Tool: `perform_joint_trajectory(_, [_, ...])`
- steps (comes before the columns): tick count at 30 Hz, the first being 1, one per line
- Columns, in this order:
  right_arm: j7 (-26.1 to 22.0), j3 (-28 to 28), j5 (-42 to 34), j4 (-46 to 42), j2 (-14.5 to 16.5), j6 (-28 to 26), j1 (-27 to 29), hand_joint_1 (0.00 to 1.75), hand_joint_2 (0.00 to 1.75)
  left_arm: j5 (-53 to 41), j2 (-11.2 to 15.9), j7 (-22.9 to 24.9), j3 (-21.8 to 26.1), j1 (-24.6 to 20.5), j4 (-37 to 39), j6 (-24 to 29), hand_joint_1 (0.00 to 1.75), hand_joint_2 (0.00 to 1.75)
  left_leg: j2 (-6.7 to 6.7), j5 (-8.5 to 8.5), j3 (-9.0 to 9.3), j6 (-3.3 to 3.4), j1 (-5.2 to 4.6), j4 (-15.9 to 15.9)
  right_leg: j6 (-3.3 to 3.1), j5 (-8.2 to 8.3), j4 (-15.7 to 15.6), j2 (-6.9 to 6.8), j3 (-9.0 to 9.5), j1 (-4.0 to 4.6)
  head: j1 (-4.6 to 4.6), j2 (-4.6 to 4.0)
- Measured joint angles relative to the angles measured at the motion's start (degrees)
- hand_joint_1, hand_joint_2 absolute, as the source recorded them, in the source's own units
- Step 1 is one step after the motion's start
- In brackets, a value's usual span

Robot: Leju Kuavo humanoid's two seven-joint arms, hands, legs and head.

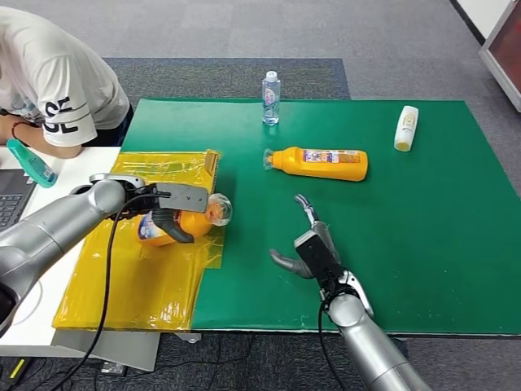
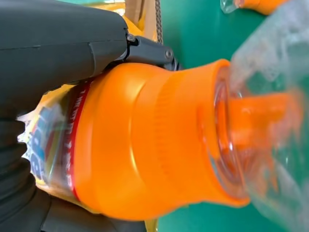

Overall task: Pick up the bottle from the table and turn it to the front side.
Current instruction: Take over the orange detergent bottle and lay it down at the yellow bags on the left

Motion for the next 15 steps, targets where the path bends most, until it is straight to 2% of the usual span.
perform_joint_trajectory(15, [0.1,0.3,0.0,0.3,0.0,-0.4,0.0,0.0,1.75,0.0,0.0,0.1,-2.2,-0.8,0.1,1.5,0.0,1.75,0.0,0.06,0.0,-0.02,0.0,0.0,-0.03,0.03,0.0,0.0,0.0,0.0,-0.01,0.0])
